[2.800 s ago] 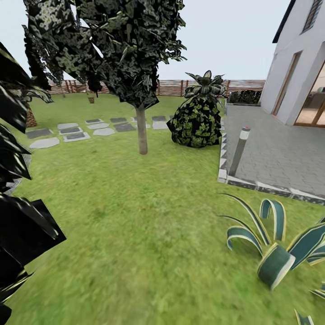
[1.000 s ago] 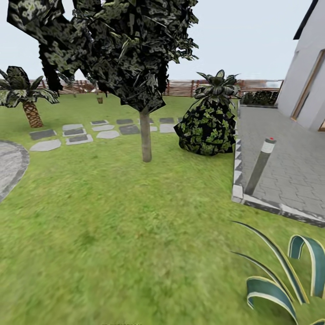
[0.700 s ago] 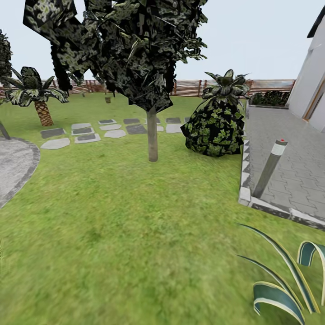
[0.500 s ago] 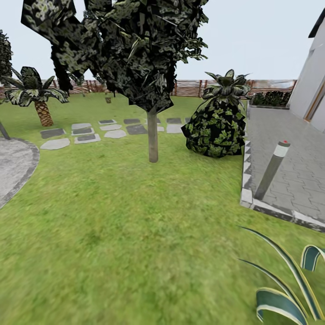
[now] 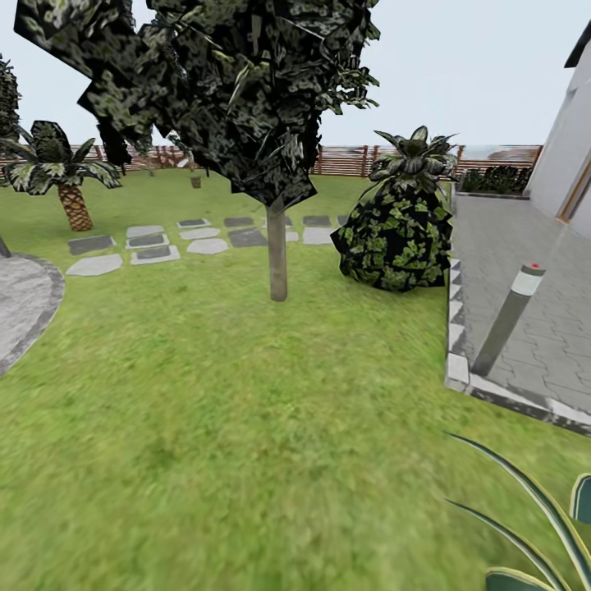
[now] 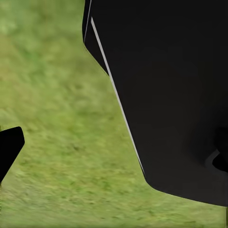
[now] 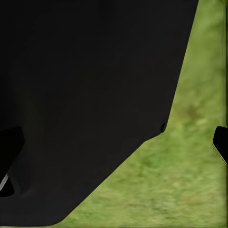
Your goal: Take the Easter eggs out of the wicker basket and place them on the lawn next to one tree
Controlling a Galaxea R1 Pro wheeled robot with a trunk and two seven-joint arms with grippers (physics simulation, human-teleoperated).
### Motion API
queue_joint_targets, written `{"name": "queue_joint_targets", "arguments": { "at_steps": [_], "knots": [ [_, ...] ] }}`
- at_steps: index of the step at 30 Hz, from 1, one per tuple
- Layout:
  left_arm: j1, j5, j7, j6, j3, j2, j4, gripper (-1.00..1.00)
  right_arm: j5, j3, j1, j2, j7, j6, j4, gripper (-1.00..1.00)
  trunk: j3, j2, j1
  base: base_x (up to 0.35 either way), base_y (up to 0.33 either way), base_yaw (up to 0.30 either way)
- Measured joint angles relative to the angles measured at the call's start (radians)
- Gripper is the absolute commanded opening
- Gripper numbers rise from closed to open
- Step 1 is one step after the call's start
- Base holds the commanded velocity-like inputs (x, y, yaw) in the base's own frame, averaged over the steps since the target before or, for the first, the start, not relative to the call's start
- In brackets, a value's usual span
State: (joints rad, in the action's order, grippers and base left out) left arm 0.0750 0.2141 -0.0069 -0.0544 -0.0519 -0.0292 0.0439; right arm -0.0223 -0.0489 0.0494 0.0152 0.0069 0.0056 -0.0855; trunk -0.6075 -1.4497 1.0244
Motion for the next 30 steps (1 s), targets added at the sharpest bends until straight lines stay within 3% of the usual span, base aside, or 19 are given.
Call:
{"name": "queue_joint_targets", "arguments": {
  "at_steps": [30],
  "knots": [
    [0.0, 0.0, 0.0, 0.0, 0.0, 0.0, 0.0, 1.0, 0.0, 0.0, 0.0, 0.0, 0.0, 0.0, 0.0, 1.0, 0.0, 0.0, 0.0, 0.319, 0.0, 0.0]
  ]
}}
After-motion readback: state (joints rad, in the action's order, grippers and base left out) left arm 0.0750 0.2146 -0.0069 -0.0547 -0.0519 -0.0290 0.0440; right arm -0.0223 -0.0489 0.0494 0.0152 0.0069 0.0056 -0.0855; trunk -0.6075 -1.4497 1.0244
